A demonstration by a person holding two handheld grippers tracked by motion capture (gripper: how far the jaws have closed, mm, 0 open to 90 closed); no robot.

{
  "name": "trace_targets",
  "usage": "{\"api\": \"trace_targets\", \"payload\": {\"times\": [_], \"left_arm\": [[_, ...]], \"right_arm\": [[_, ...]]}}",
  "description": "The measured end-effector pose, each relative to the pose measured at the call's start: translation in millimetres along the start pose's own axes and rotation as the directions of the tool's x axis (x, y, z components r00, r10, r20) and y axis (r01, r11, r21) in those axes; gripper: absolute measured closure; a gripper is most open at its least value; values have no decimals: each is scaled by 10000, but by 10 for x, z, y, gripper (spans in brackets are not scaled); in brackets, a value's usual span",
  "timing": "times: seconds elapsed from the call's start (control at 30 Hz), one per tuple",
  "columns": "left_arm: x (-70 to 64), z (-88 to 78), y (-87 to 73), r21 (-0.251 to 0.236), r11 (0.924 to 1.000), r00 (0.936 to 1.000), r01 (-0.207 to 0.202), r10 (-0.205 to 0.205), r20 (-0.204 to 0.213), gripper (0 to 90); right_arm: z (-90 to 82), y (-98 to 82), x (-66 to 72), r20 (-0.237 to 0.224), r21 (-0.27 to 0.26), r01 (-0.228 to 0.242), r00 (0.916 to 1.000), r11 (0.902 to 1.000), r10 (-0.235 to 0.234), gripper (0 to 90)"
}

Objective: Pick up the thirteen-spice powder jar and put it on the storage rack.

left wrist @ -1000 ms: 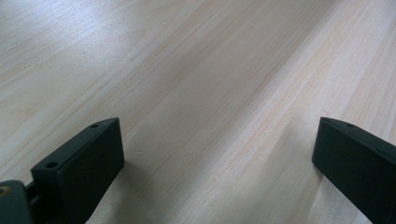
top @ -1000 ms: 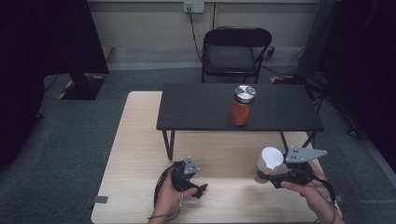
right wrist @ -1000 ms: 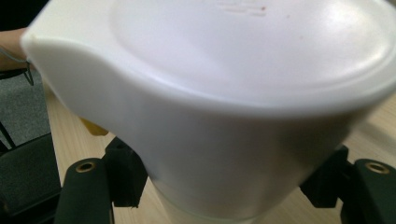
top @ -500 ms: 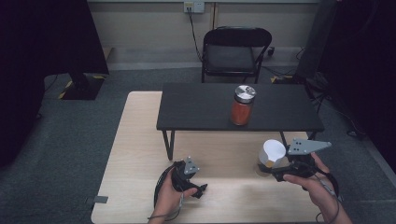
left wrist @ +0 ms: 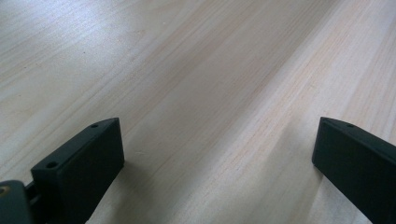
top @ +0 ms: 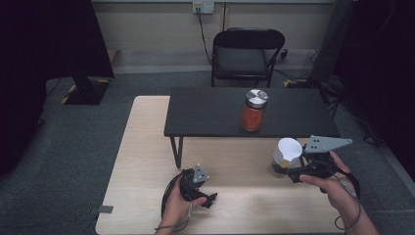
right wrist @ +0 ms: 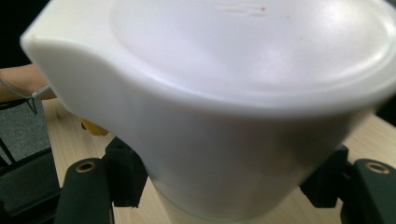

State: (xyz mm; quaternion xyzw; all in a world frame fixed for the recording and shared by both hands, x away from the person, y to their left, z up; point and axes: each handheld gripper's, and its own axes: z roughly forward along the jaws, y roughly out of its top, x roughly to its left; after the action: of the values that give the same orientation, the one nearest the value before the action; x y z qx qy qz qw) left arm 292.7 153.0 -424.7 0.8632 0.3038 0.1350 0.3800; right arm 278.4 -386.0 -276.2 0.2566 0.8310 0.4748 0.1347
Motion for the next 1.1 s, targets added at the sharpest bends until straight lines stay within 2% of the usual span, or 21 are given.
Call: {"api": "trace_targets", "payload": {"times": [0.1, 0.3, 0.5, 0.87, 1.1], "left_arm": [[0, 0, 0, -1, 10000, 10000, 0, 0, 0, 16], [0, 0, 0, 1, 10000, 10000, -1, 1, 1, 16], [0, 0, 0, 0, 10000, 10000, 2, -2, 0, 16], [1, 0, 0, -2, 10000, 10000, -13, 13, -3, 16], [-1, 1, -1, -9, 10000, 10000, -3, 3, -6, 16]], "right_arm": [[-20, 59, -5, 53, -25, 207, 9998, 9998, -207, 306], [-65, 196, 7, 105, 109, 141, 9998, 9998, -143, 306], [-123, 320, -10, 228, 67, 470, 9986, 9989, -471, 306], [-227, 521, -39, 414, -108, 401, 9984, 9991, -396, 306], [-233, 656, -43, 552, -102, 461, 9974, 9989, -455, 306]]}}
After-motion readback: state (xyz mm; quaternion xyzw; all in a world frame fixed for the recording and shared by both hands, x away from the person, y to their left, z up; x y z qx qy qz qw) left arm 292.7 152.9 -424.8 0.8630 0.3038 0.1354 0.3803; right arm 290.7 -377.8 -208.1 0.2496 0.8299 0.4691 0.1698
